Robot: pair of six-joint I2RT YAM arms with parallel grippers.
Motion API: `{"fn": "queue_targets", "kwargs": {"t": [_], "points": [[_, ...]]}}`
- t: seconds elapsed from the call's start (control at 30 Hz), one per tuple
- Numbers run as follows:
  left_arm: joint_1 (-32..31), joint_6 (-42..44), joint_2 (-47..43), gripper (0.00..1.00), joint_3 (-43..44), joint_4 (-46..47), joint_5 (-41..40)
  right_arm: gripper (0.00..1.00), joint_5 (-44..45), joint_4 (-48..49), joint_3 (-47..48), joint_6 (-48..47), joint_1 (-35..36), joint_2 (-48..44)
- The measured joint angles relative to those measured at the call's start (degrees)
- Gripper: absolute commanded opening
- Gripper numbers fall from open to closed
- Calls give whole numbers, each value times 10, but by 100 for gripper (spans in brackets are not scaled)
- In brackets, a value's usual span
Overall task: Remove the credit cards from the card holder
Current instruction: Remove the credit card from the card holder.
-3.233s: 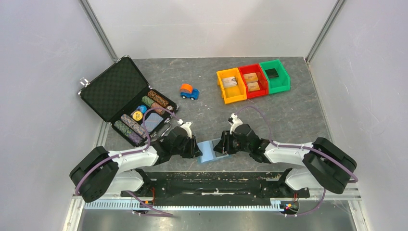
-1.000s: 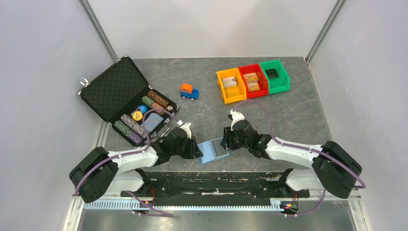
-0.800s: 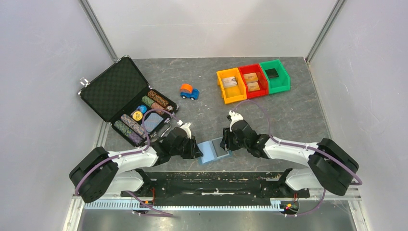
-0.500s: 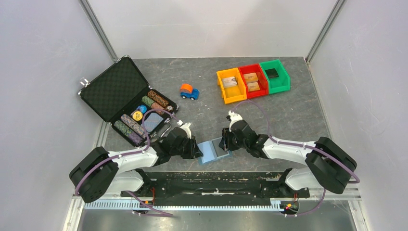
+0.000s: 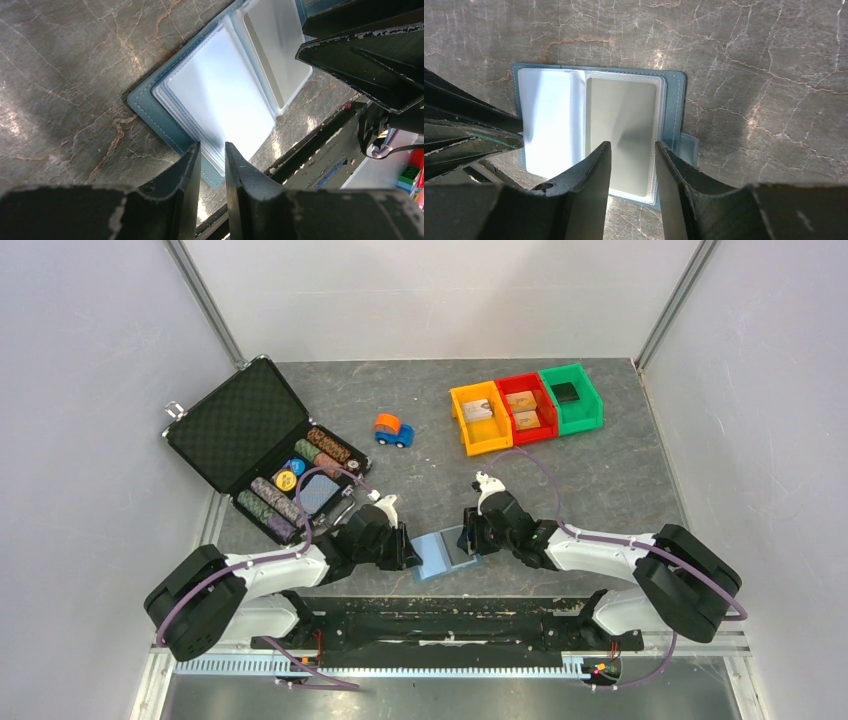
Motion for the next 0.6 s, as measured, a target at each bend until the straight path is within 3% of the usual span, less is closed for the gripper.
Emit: {"fn": "queue_targets", "kwargs": {"t": [0.6], "points": [[0, 0, 7, 31, -1, 10, 2, 36, -31, 37, -17, 2, 2, 0]]}}
